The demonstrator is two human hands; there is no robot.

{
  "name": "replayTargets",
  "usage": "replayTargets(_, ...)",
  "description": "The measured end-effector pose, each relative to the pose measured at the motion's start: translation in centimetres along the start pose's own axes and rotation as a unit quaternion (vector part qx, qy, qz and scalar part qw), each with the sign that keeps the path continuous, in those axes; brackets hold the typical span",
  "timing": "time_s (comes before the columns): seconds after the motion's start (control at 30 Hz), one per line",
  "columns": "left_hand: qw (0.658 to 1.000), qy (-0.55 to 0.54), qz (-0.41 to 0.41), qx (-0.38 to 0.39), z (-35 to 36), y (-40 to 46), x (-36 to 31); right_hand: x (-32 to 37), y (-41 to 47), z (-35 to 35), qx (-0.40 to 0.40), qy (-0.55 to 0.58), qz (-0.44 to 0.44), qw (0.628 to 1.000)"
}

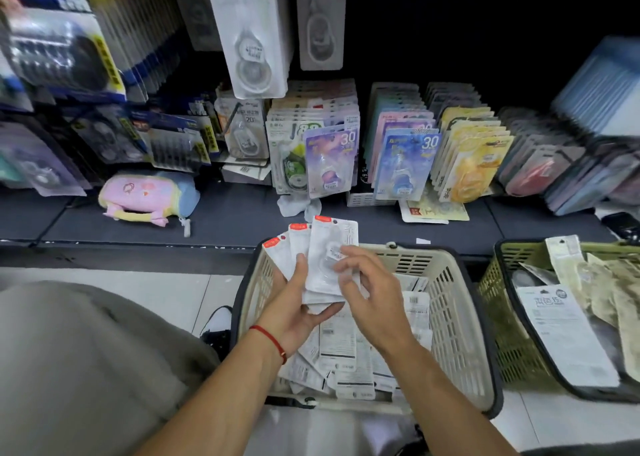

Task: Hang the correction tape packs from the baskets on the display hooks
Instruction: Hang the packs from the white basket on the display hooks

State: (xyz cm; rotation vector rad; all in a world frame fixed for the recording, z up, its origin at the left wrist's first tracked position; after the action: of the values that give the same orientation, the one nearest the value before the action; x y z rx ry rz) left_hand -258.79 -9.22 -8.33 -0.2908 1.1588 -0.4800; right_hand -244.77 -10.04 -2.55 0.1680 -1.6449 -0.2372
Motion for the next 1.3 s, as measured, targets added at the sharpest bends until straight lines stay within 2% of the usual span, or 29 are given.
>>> replayTargets(0.17, 0.995, 0.008, 0.073, 0.060, 2.8, -0.7, -4.4, 3.5, 3.1, -1.3, -0.066, 0.024, -0.023, 0.997)
replayTargets(0.27, 0.990, 0.019, 0.122, 0.067, 4.4, -1.0, -8.9, 5.0, 5.3, -1.8, -0.095, 0.057, 0.066, 0.992)
replayTargets(0.33, 0.983, 0.053, 0.160, 0.070, 5.2, -1.1, -12.4, 6.6, 7.2, -1.3, -0.062, 0.133, 0.083, 0.986)
replayTargets(0.43, 0.968, 0.122, 0.211, 0.064, 6.2, -1.1, -17.5, 9.7, 10.4, -1.2, -0.043, 0.181, 0.068, 0.980)
replayTargets(0.6, 0.926, 0.243, 0.278, 0.081, 8.1, -0.9, -23.9, 13.6, 14.5, -1.1, 0.011, 0.184, 0.038, 0.982)
replayTargets(0.83, 0.898, 0.287, 0.319, 0.099, 6.8, 0.9, -27.5, 14.9, 19.1, -0.7, 0.020, 0.176, 0.024, 0.984)
replayTargets(0.93, 0.890, 0.288, 0.349, 0.052, 5.3, 1.6, -28.7, 14.6, 20.7, -0.4, -0.010, 0.167, 0.001, 0.986)
replayTargets(1.07, 0.873, 0.268, 0.401, -0.077, 2.3, 1.4, -30.6, 14.9, 22.5, -0.1, -0.057, 0.148, -0.044, 0.986)
replayTargets(1.17, 0.870, 0.266, 0.404, -0.098, 1.1, 1.4, -30.9, 15.1, 23.5, 0.1, -0.082, 0.126, -0.062, 0.987)
replayTargets(1.3, 0.841, 0.303, 0.429, -0.128, 0.4, 0.7, -31.8, 14.7, 24.0, 0.6, -0.102, 0.112, -0.066, 0.986)
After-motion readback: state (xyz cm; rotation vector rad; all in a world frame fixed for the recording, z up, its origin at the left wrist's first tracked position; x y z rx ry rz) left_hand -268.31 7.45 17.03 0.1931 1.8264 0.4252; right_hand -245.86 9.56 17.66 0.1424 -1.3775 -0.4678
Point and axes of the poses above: each hand's wrist, its own y-axis towards the middle knuckle, its own z-axis out of the palm, x = y × z, the point moved 8 cm from there along y, towards the middle knuckle, and after that the axes turned 14 degrees about y, right-handed, at the moved point
